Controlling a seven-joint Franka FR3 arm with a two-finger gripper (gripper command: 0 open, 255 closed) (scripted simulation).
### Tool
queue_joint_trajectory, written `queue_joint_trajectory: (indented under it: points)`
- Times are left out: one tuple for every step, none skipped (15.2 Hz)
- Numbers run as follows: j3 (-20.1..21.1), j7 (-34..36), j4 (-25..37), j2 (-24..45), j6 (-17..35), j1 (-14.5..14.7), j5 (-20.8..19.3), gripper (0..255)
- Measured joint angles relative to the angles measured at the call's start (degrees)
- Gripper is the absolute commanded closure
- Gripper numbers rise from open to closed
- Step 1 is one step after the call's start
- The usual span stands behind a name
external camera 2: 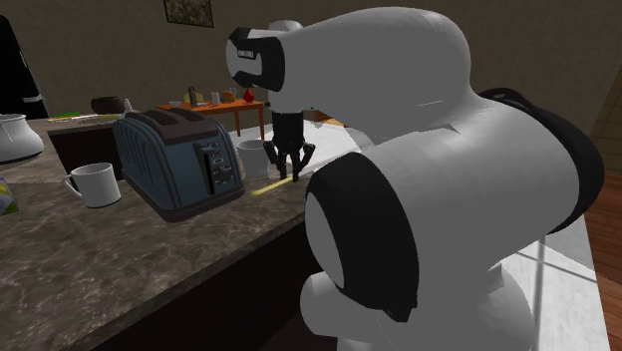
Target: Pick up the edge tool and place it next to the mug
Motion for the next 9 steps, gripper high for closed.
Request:
queue_joint_trajectory:
  points:
    - [-0.1,0.0,1.0,0.3,-0.6,-0.1,-0.1,255]
    - [-0.1,0.2,1.9,0.4,-1.5,-0.1,-0.1,255]
    - [-0.2,0.3,3.0,0.8,-2.2,-0.1,-0.2,255]
    - [-0.4,0.2,3.8,0.9,-2.9,-0.2,-0.4,255]
    - [-0.4,0.3,4.8,1.3,-3.5,-0.2,-0.4,255]
    - [-0.5,0.3,5.5,1.4,-4.1,-0.3,-0.5,255]
    - [-0.6,0.3,6.7,1.9,-4.8,-0.4,-0.7,255]
    - [-0.7,0.4,7.8,2.3,-5.5,-0.4,-0.7,255]
    - [-0.7,0.5,9.0,2.6,-6.4,-0.4,-0.8,255]
